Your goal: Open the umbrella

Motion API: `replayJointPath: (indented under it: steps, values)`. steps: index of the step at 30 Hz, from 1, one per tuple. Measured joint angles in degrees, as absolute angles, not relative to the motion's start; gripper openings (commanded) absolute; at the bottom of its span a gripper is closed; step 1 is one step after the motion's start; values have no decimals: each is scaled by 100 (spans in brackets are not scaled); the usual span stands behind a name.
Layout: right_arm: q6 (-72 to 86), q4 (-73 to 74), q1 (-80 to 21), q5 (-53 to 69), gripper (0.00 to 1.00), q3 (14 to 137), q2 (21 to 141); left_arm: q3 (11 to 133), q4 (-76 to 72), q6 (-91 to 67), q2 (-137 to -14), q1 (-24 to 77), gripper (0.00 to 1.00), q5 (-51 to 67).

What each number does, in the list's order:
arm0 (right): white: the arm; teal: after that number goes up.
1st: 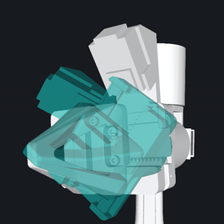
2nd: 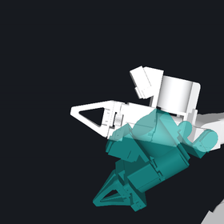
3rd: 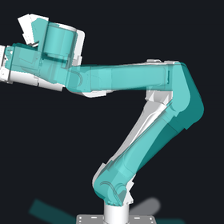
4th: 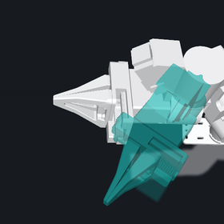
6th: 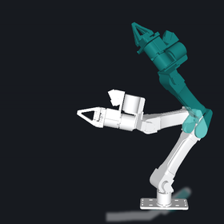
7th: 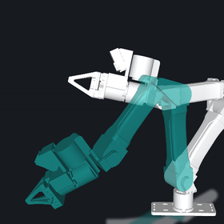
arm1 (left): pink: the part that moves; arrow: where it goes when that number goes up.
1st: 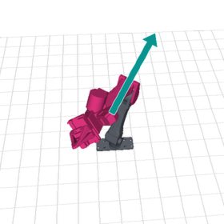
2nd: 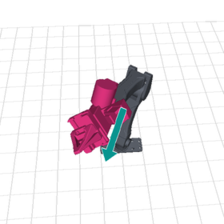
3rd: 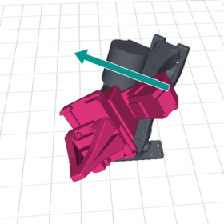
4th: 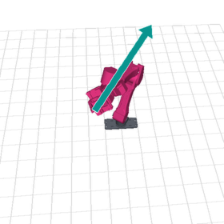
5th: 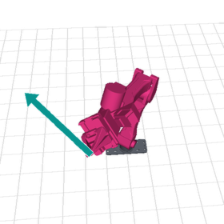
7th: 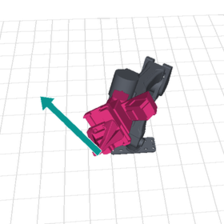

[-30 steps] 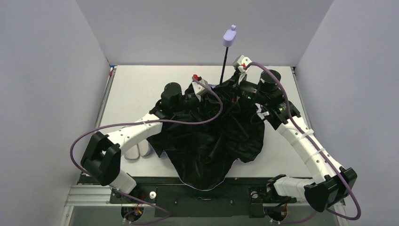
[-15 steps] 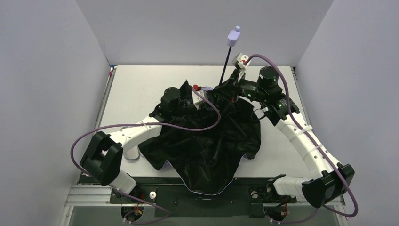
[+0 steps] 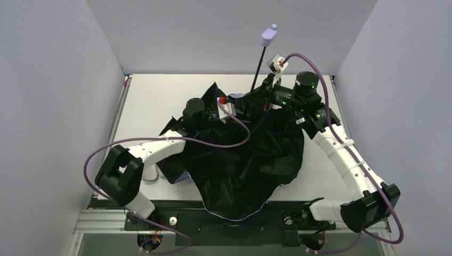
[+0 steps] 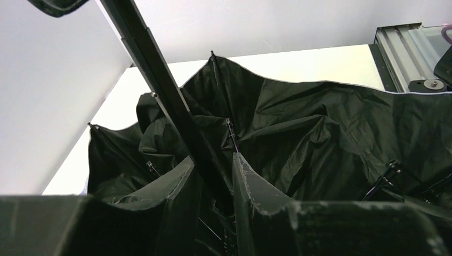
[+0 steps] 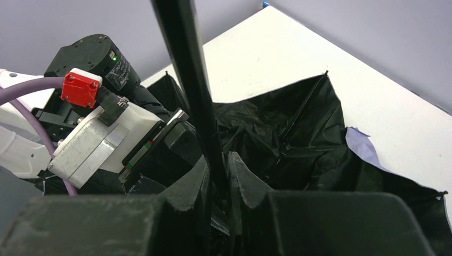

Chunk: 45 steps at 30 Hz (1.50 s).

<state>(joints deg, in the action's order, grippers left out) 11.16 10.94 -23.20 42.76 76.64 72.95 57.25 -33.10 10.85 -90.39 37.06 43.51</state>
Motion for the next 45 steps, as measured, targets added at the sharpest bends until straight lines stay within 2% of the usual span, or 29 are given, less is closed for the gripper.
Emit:
replayJointPath:
  steps: [11, 18, 19, 22, 26, 28, 31, 35, 42, 45]
  values:
    - [1155, 1168, -2171, 4307, 0, 8055, 7301, 5708, -3277, 1197, -9327, 3680, 31, 4364]
    - [1100, 1179, -2132, 4331, 0, 8241, 7380, 5736, -3035, 1214, -9566, 3518, 24, 4375]
    - [1094, 1179, -2134, 4333, 0, 8241, 7404, 5743, -2989, 1216, -9577, 3498, 25, 4383]
    - [1028, 1184, -2134, 4333, 0, 8241, 7430, 5784, -2882, 1229, -9592, 3472, 38, 4403]
    - [845, 1205, -2147, 4342, 0, 8241, 7430, 5861, -2576, 1232, -9507, 3472, 50, 4394]
    - [735, 1203, -2180, 4366, 0, 8241, 7419, 5924, -2344, 1179, -9424, 3472, 53, 4359]
    - [569, 1208, -2235, 4407, 0, 8241, 7330, 6097, -1981, 1044, -9297, 3474, 54, 4250]
    - [366, 1179, -2333, 4438, 0, 8232, 7120, 6353, -1693, 908, -9115, 3557, 50, 4075]
    - [242, 1138, -2410, 4532, 0, 8217, 6888, 6615, -1649, 685, -8910, 3833, 47, 3837]
    - [207, 1168, -2410, 4550, 0, 8204, 6888, 6641, -1656, 622, -8868, 3852, 42, 3763]
